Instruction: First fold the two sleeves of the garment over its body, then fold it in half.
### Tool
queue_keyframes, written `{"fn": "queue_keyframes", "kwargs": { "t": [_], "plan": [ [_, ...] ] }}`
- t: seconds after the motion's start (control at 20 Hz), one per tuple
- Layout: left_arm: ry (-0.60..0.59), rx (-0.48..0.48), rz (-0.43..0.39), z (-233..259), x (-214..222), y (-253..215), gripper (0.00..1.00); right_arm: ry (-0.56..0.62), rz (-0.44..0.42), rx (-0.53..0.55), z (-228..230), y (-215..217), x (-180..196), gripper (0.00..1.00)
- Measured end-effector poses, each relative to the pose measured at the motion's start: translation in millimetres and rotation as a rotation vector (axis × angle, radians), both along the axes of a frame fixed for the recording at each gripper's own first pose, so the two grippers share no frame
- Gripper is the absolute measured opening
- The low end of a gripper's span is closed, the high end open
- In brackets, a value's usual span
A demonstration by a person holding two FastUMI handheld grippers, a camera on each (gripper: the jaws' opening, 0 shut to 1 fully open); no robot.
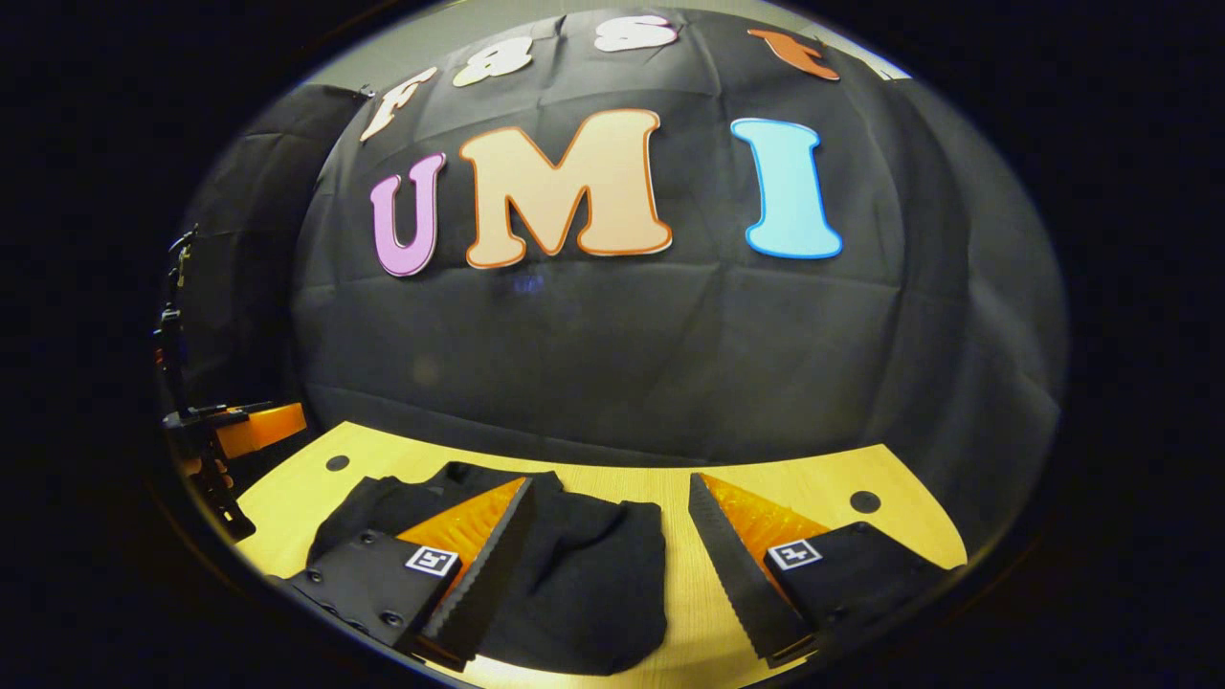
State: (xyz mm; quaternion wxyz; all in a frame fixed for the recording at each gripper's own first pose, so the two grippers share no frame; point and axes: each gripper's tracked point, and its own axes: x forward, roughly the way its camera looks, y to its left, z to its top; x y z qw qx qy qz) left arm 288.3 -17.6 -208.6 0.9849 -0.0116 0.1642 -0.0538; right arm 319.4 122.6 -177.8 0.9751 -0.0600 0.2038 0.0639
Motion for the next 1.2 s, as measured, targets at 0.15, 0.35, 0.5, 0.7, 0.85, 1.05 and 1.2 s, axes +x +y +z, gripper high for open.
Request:
{"fn": "queue_keyframes", "kwargs": {
  "t": [0.15, 0.35, 0.5, 0.7, 0.85, 1.05, 1.2],
  "plan": [
    [-0.020, -0.004, -0.015, 25.8, -29.4, -5.9, 0.92, -0.032, 0.006, -0.033, 19.3, -6.0, -31.9, 1.00],
    [-0.059, -0.007, -0.007, 55.5, -70.7, -7.1, 0.93, -0.080, 0.028, -0.015, 46.4, -1.5, -77.2, 1.00],
    [-0.082, 0.013, -0.037, 68.8, -106.7, -9.2, 0.92, -0.121, 0.024, -0.027, 61.2, -9.3, -110.9, 1.00],
    [-0.078, 0.023, -0.051, 74.6, -156.1, -5.1, 0.92, -0.144, 0.006, -0.011, 69.4, -18.0, -156.0, 0.99],
    [-0.058, -0.034, -0.045, 77.6, -188.7, -3.0, 0.92, -0.160, -0.021, 0.014, 73.2, -25.1, -189.2, 0.99],
    [-0.063, 0.039, -0.031, 82.7, -218.2, 13.8, 0.91, -0.167, -0.039, 0.035, 69.9, -33.0, -222.9, 1.00],
    [-0.080, 0.096, -0.053, 87.4, -239.2, 11.5, 0.92, -0.137, -0.015, 0.053, 56.9, -28.1, -245.9, 0.99]
  ]
}}
